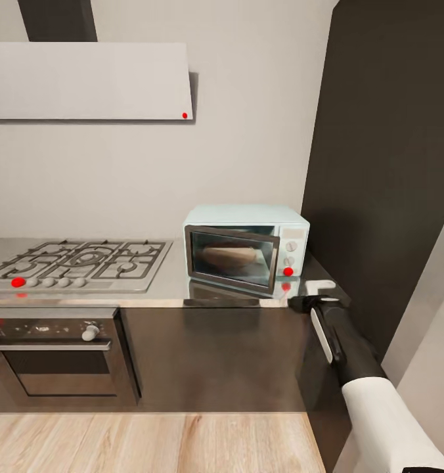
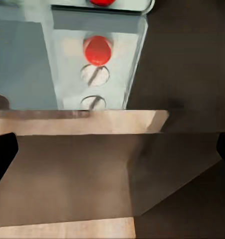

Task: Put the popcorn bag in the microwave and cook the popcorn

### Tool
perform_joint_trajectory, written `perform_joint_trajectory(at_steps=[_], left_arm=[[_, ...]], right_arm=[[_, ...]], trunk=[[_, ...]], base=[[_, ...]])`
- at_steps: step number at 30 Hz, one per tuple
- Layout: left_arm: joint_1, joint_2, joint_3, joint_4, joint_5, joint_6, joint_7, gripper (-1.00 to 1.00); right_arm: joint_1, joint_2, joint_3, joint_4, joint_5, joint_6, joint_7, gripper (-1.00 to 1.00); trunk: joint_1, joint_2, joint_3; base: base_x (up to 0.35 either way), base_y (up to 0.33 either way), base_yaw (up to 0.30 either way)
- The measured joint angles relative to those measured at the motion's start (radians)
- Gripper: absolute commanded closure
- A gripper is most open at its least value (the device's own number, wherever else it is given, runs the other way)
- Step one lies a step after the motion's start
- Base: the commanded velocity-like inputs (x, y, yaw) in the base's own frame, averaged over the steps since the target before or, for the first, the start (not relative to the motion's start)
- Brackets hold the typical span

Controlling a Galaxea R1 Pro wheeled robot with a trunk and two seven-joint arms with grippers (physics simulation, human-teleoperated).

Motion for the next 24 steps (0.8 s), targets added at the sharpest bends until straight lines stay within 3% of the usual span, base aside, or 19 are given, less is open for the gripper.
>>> perform_joint_trajectory(at_steps=[3, 9, 24], left_arm=[[0.000, 0.000, 0.000, -0.001, 0.001, 0.001, -0.008, -1.00], [0.000, 0.000, -0.001, 0.000, -0.005, 0.002, -0.009, -1.00], [0.000, 0.000, -0.002, 0.000, -0.006, 0.001, -0.009, -1.00]], right_arm=[[0.000, -0.006, -0.004, -0.012, -0.026, -0.005, 0.000, -1.00], [0.000, -0.001, -0.004, -0.101, -0.032, -0.007, -0.002, -1.00], [0.000, 0.000, -0.004, -0.098, -0.034, -0.057, 0.004, -1.00]], trunk=[[0.000, 0.000, 0.000], [-0.001, 0.000, 0.000], [0.000, 0.000, 0.000]], base=[[0.000, 0.000, 0.000], [0.194, 0.000, 0.000], [0.292, 0.000, 0.000]])
